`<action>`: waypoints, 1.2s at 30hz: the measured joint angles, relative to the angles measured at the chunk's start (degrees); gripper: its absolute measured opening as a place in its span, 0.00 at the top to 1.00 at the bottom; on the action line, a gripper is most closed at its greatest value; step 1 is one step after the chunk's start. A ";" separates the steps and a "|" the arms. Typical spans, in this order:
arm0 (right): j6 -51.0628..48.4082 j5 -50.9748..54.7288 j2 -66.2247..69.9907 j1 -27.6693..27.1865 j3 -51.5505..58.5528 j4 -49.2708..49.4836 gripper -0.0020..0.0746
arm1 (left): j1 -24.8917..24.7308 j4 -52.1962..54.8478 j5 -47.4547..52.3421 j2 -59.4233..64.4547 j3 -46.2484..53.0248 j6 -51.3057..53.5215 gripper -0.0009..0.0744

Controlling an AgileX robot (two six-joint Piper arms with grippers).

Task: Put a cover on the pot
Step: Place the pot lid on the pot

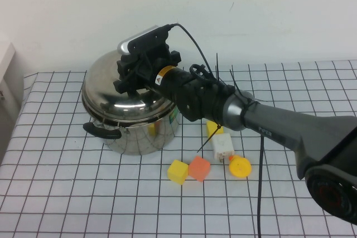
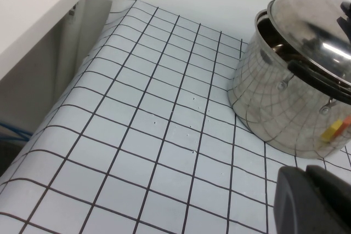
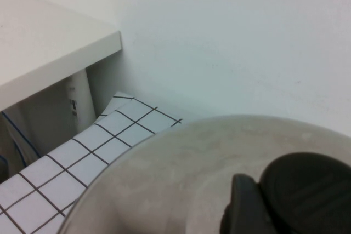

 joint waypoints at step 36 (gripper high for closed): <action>0.09 -3.85 3.02 0.09 -0.46 0.00 0.51 | 0.00 0.00 0.00 0.00 0.00 0.00 0.99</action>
